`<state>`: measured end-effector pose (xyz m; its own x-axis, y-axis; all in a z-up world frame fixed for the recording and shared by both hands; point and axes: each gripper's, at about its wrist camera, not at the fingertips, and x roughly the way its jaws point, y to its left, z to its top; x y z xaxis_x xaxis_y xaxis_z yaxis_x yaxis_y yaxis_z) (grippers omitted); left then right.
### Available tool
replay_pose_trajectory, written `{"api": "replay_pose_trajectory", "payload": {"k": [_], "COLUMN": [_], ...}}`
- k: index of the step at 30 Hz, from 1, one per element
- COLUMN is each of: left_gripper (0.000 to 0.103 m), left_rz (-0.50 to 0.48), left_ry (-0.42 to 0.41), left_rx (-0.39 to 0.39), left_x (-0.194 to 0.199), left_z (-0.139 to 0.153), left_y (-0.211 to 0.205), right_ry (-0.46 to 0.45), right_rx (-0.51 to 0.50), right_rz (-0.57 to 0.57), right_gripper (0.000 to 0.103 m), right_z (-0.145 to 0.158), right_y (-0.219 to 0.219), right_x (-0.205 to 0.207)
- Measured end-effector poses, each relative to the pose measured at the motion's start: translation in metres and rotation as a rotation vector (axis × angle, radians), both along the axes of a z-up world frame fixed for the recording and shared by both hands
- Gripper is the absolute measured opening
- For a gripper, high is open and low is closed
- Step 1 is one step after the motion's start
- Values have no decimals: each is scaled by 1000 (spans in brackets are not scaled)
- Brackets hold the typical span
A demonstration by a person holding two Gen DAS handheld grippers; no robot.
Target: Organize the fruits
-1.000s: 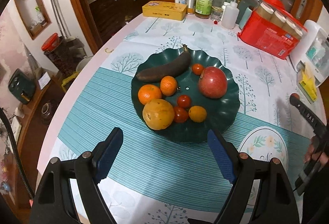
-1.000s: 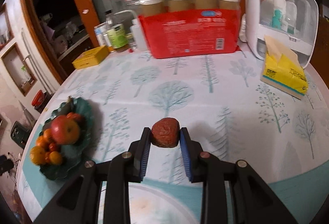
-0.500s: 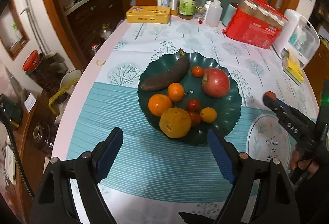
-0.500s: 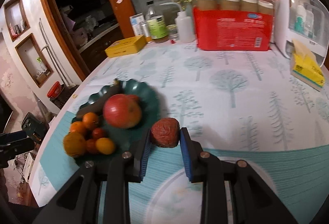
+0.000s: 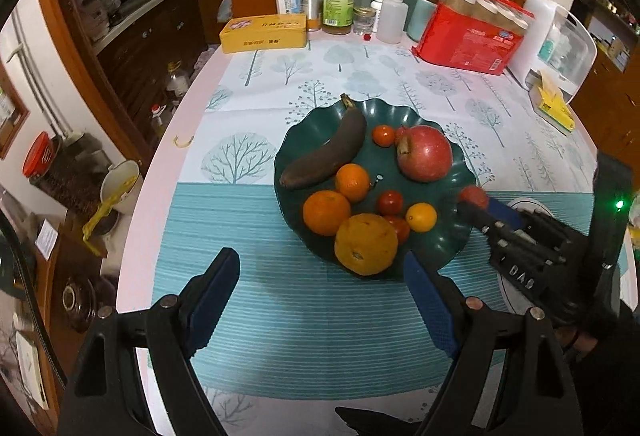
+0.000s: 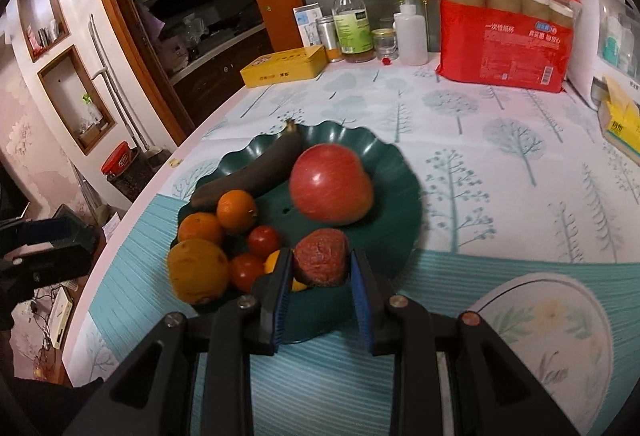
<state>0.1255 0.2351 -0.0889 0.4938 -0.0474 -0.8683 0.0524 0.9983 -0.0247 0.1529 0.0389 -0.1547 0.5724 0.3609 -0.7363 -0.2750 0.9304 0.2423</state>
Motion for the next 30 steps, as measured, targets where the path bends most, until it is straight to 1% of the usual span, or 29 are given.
{"api": "replay_pose_trajectory", "payload": {"k": [3,4,5,7,8,14,17,19,21,23,28,30], "left_gripper": [83,83,83,83,83,83,83,83,83,83,83,83], "left_rz": [-22,-32,-38,-45,-45,-25,-26,-29,-37,-41,-38,-40], "left_ry": [-7,-6,-7,-11,-12,17,34,45,62,75,106,118], "left_rx": [-4,-5,-7,-10,-10,0,4,2,-6,-8,-28,-30], "left_x": [0,-1,-1,-4,-5,-13,-21,-26,-35,-44,-70,-83], "left_z": [1,0,0,1,1,-3,-7,-9,-12,-13,-13,-13], "left_y": [-1,-2,-3,-4,-5,-13,-25,-35,-50,-64,-111,-132], "right_ry": [-5,-6,-5,-6,-11,16,56,108,148,181,241,263], "right_rx": [0,-5,-10,-15,-8,-3,5,-13,-11,5,-41,-44], "right_rz": [-15,-21,-26,-39,-45,-75,-104,-145,-200,-221,-226,-225], "right_gripper": [29,32,42,53,56,57,57,57,57,57,57,57], "right_z": [-2,-3,-3,-3,-2,-5,-13,-18,-19,-18,-8,-2], "right_y": [6,7,9,8,6,-9,-22,-34,-54,-72,-117,-138], "right_x": [-2,-3,-3,-4,-6,-21,-34,-46,-63,-79,-123,-140]}}
